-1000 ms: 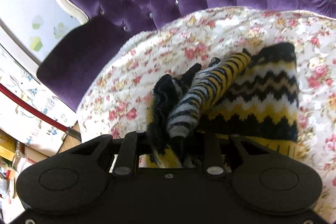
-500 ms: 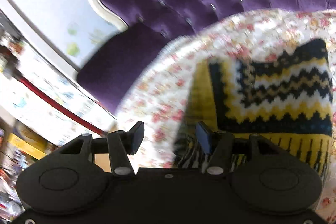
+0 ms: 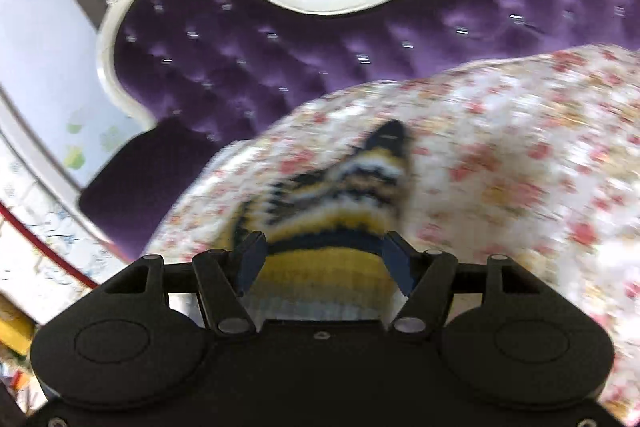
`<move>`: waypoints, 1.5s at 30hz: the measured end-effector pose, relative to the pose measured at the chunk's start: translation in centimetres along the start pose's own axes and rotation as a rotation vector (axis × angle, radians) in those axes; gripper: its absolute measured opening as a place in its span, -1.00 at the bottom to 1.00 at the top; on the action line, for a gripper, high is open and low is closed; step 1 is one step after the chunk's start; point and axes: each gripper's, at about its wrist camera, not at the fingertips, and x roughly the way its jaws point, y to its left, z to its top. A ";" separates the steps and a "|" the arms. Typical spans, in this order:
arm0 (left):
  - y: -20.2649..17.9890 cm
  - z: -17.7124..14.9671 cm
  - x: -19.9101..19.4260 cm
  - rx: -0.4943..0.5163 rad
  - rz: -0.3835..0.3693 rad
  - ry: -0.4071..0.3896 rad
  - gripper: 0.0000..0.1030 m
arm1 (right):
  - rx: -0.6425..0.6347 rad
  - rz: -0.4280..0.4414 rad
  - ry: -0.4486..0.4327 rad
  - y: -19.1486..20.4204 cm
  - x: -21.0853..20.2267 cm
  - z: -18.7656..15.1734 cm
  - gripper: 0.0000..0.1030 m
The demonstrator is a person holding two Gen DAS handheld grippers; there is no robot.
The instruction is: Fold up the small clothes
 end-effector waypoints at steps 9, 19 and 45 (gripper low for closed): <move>1.3 3.1 4.9 0.056 0.119 -0.001 0.43 | -0.067 -0.060 0.004 -0.6 0.3 -1.9 0.69; 3.8 4.0 8.1 0.075 0.218 0.052 0.51 | -0.076 -0.054 -0.014 -0.3 3.6 -0.2 0.99; 8.5 2.2 11.3 -0.124 -0.012 0.313 0.95 | -0.130 -0.019 0.074 -1.9 11.7 -0.2 1.00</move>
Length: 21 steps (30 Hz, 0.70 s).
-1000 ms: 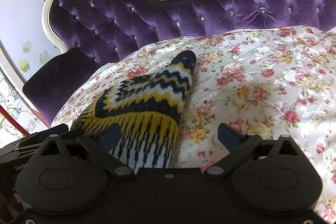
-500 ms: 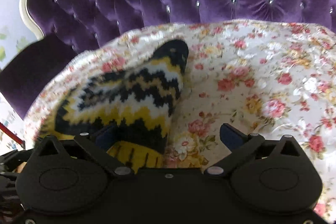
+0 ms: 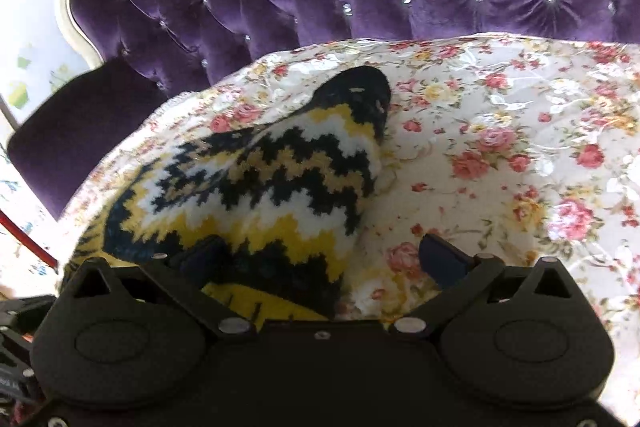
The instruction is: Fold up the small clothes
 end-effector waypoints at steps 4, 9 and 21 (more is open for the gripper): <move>-0.3 0.2 0.1 -0.026 -0.049 0.020 0.50 | 0.039 0.087 0.022 -0.1 0.0 0.1 0.92; 1.0 0.6 -0.5 -0.129 -0.132 0.042 -0.13 | 0.124 0.124 0.070 0.3 -1.1 0.4 0.04; -2.3 -6.0 -4.0 -0.122 -0.307 0.139 -0.18 | 0.229 0.136 0.145 -0.1 -10.3 -5.3 0.03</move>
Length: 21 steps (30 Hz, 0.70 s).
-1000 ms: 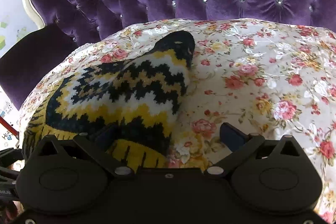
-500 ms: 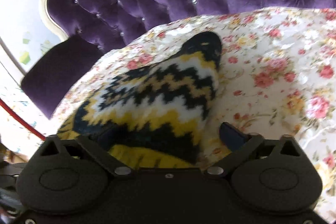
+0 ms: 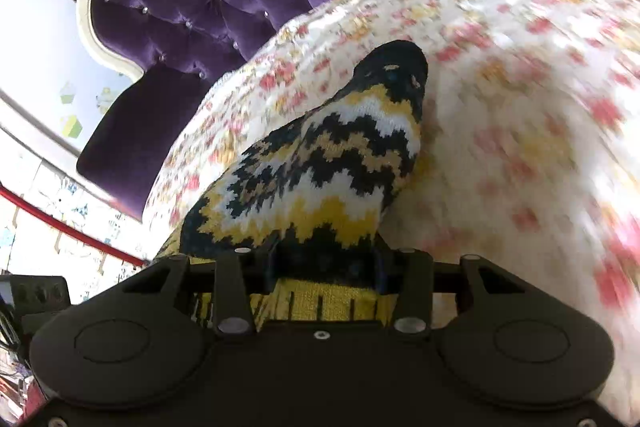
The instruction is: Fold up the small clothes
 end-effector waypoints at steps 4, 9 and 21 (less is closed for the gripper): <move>-1.9 -4.1 -0.7 0.016 -0.067 0.049 -0.18 | 0.010 0.000 0.028 0.1 -3.8 -4.0 0.05; -3.9 -8.1 -2.7 0.017 -0.123 0.091 -0.17 | 0.046 0.025 0.049 0.1 -7.5 -8.3 0.07; -5.0 -13.2 -5.0 0.124 0.186 -0.122 0.32 | -0.010 -0.134 -0.149 -0.2 -9.9 -14.3 0.62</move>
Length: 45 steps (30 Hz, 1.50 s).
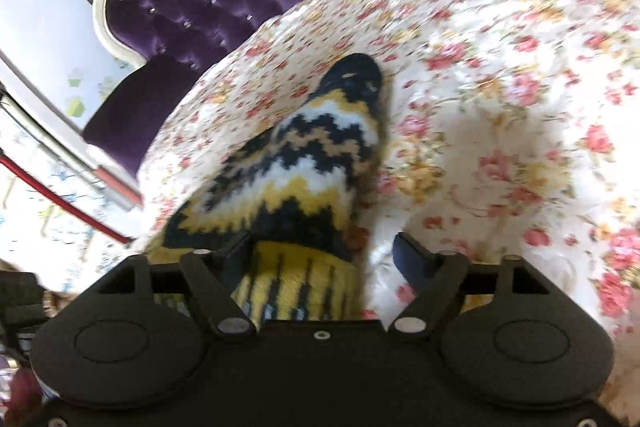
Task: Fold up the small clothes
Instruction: 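Lower the folded sweater onto the quilt and open both tools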
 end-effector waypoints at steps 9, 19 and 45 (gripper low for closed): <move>-0.9 -2.6 -2.4 0.041 0.137 -0.154 0.45 | -0.029 -0.079 -0.090 -0.3 -1.2 -3.0 0.90; -4.0 -1.2 -3.0 0.237 0.299 -0.307 0.47 | -0.146 -0.093 -0.222 1.9 -3.8 -2.2 0.99; -1.9 0.1 -0.5 0.155 0.378 -0.235 0.98 | -0.159 -0.164 -0.265 1.0 -1.0 -0.3 0.99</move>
